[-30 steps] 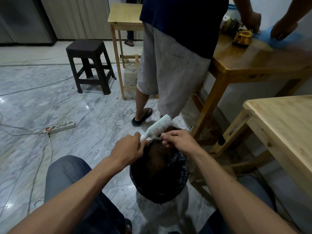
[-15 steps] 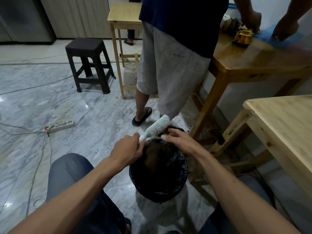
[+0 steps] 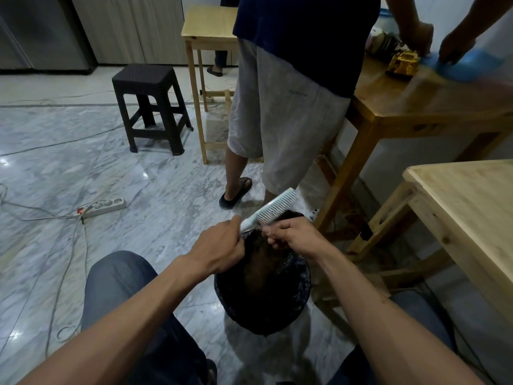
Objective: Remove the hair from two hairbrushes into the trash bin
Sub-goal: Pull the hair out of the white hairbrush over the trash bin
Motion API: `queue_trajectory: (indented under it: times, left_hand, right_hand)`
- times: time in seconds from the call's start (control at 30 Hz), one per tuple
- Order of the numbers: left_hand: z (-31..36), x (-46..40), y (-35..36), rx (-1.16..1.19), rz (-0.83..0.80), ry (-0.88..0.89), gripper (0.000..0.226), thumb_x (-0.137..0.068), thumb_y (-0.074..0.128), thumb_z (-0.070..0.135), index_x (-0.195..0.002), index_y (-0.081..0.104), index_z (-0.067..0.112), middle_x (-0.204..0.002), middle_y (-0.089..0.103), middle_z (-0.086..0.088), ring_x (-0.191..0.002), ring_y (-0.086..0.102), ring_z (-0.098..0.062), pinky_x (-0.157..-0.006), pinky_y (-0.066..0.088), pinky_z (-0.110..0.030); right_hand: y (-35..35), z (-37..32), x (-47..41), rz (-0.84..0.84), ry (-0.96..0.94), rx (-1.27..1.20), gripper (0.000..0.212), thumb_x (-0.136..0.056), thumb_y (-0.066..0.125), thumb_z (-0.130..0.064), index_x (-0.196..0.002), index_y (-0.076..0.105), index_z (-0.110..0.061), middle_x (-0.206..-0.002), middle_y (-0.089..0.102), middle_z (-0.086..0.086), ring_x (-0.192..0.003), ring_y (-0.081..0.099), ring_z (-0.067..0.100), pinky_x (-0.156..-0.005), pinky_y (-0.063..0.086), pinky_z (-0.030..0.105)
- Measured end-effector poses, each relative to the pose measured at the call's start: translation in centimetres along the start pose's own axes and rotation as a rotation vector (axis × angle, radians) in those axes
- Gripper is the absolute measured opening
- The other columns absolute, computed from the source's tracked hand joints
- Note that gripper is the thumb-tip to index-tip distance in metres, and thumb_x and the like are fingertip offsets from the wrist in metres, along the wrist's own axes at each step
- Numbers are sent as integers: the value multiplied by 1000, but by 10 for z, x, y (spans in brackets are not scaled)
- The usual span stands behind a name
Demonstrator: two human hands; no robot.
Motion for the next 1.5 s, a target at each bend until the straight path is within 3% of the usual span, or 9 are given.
queue_trajectory:
  times: [0.27,0.37,0.5,0.63,0.8,0.9,1.03,1.4,1.5]
  left_hand:
    - [-37,2,-17,-25,105,-180,11,-91,45,20,-89,40,11,-71,49,-5,-59,47,-27,-53,32,-36]
    - [-33,1,-18,-28,126,-153,14,-91,45,25,-93,42,12,-67,51,-3,-56,47,-24,-52,36,-36]
    - [-24,0,-16,-47,160,-85,20,-93,45,37,-91,44,17,-62,53,0,-54,51,-24,-50,38,-35]
    - [-16,1,-14,-77,157,-5,30,-94,46,48,-87,48,19,-55,48,4,-53,52,-25,-48,35,-34]
    - [-19,5,-15,-105,145,34,45,-93,39,64,-79,49,21,-52,50,-1,-48,50,-21,-48,42,-37]
    - [-18,7,-14,-173,143,59,48,-93,33,65,-81,49,21,-54,52,-1,-49,53,-23,-48,41,-35]
    - [-16,8,-15,-262,192,97,46,-89,27,64,-84,47,23,-57,55,-1,-50,55,-25,-45,37,-31]
    - [-34,3,-25,-406,303,-38,34,-96,49,44,-92,57,11,-67,64,-10,-50,59,-35,-45,37,-30]
    - [-38,4,-26,-407,311,-78,34,-98,46,43,-95,56,11,-70,65,-9,-51,59,-34,-46,37,-31]
  right_hand:
    - [-40,3,6,109,-18,231,10,-95,73,-14,-97,82,-12,-88,80,3,-91,73,21,-79,55,21]
    - [-30,4,5,36,32,384,42,-99,68,-25,-140,63,-16,-130,67,1,-114,63,14,-94,45,23]
    - [-28,-3,-2,98,49,231,86,-82,69,-71,-151,50,-22,-143,62,0,-120,65,15,-108,49,36]
    - [-33,-13,-5,134,-10,71,67,-86,74,-57,-135,63,-13,-115,78,4,-91,77,10,-84,60,27]
    - [-46,-17,-2,220,-61,180,19,-91,79,-29,-86,79,-10,-66,72,-1,-53,60,5,-55,51,17]
    - [-49,-19,-1,310,-82,460,30,-90,79,-36,-68,79,-15,-57,72,-1,-53,63,8,-60,56,27]
    - [-48,-22,4,339,-76,602,39,-92,76,-38,-58,71,-20,-43,63,-12,-43,56,-3,-52,44,15]
    - [-55,-13,7,329,-38,522,28,-95,75,-29,-70,78,-15,-65,75,0,-60,67,10,-73,62,35]
    - [-55,-2,6,285,43,559,26,-95,74,-27,-74,78,-12,-70,76,4,-62,67,9,-67,61,30]
Point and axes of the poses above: each hand's wrist, its own x-axis away from the middle knuckle, its own y-axis out of the palm, z = x × y, the point moved 9 cm from there along -x, towards the middle knuckle
